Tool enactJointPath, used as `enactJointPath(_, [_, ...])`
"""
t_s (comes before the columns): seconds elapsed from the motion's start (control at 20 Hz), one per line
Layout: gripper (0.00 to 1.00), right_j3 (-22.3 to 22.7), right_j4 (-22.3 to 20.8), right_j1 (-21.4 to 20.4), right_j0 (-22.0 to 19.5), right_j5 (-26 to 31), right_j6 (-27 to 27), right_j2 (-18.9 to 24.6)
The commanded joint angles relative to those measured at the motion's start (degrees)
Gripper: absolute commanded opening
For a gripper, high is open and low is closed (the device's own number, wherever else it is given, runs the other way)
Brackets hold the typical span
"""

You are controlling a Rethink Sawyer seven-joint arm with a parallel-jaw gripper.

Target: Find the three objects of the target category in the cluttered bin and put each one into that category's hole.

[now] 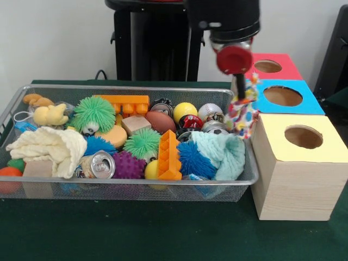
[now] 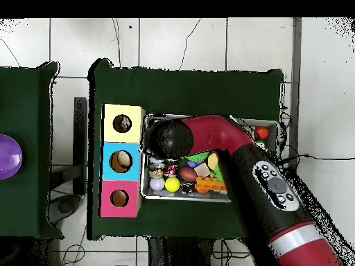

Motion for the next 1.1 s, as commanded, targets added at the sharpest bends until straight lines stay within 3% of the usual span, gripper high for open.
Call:
enactJointPath(0.05, [0.0, -0.63, 5.01, -3.19, 2.54, 0.26, 20.3, -5.59])
enactJointPath(0.65, [0.0, -3.78, 4.95, -0.12, 5.18, -6.92, 19.82, -8.78])
enactJointPath(0.85, [0.0, -3.23, 5.68, -0.51, 4.74, -10.17, 18.98, -8.11])
enactJointPath(1.1, [0.0, -5.67, 9.0, -1.46, 7.46, -7.83, 21.0, -9.05])
